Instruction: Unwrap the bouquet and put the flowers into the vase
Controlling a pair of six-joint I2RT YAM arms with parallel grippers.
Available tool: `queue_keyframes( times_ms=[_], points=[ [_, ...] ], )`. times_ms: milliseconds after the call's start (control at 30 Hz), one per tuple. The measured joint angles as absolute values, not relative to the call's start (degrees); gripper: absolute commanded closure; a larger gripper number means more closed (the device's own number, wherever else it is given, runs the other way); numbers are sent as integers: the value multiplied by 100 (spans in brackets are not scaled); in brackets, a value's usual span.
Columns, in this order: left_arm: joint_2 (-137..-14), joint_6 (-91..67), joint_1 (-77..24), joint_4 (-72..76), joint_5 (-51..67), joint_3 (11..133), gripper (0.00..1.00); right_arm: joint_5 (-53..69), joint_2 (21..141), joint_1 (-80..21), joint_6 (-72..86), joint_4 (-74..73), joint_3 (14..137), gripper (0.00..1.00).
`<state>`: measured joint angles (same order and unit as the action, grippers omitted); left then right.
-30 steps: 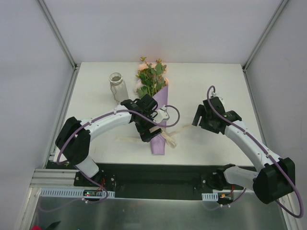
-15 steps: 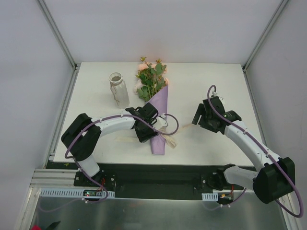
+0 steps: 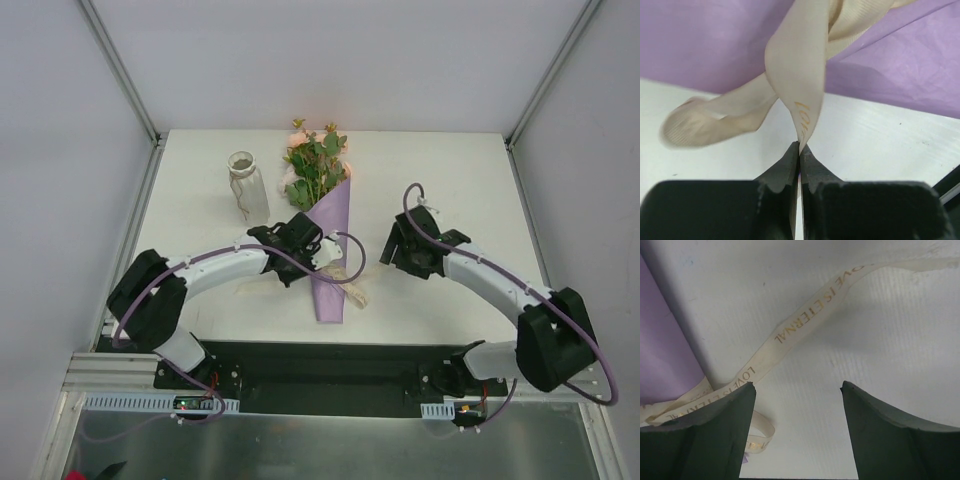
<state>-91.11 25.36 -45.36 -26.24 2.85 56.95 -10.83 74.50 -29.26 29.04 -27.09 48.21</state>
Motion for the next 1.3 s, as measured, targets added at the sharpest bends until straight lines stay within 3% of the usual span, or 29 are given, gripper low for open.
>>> queue_keyframes(
  times_ms=[300, 767, 1300],
  points=[
    [-8256, 2665, -4414, -2759, -34, 5876, 100, -969, 8801, -3638, 3387, -2488, 5229, 30],
    [-8256, 2672, -4414, -2950, -67, 5874, 100, -1439, 9596, -3629, 3605, -3026, 6254, 37],
    [-8256, 2731, -4414, -2947, -67, 5874, 100, -1568, 9942, -3400, 3686, -3321, 6265, 37]
  ],
)
